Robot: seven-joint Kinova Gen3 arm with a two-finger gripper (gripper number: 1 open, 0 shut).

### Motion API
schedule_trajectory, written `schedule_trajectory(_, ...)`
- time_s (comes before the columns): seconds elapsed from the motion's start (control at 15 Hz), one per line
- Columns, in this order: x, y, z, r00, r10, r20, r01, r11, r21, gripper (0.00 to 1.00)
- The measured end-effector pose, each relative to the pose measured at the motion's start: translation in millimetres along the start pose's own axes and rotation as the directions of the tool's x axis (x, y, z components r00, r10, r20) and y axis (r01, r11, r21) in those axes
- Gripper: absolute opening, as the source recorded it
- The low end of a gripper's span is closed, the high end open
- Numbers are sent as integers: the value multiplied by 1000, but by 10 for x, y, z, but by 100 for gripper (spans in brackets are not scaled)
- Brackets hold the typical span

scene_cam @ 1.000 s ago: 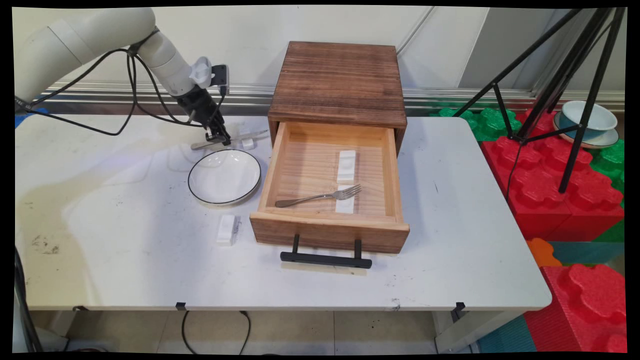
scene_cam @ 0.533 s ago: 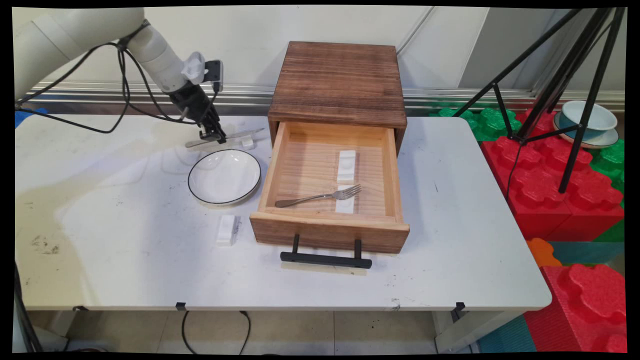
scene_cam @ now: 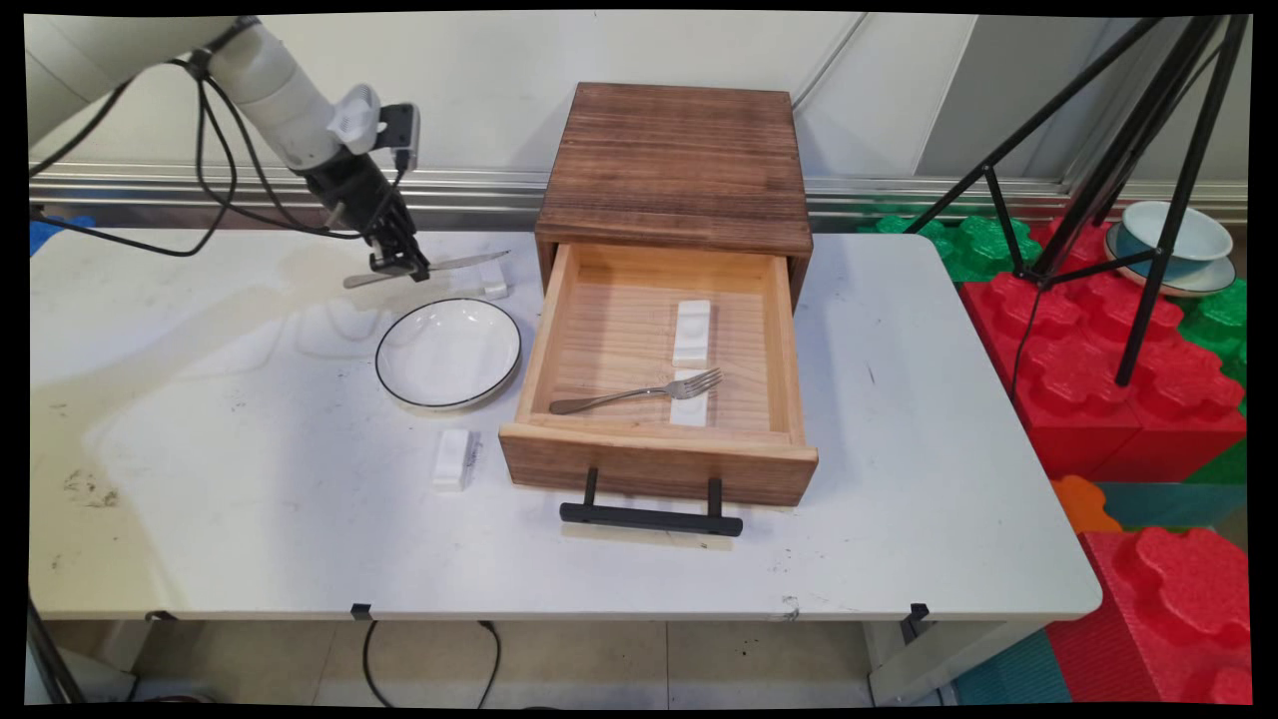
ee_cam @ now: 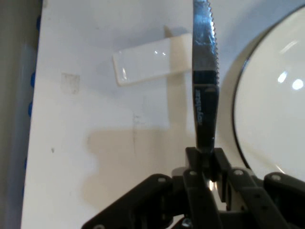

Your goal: Place the picked object into the drawer

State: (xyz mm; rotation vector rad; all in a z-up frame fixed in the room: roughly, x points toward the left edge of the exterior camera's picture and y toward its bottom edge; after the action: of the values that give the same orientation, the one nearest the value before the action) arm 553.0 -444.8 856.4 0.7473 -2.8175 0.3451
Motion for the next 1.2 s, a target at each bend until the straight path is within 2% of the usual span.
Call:
schedule_trajectory(0.6, 3, 303, -530, 1000, 12, -19, -12, 1000, -3, 0)
schedule_trajectory(1.2, 223, 631, -1035, 996, 5, -94, -6, 1000, -19, 0)
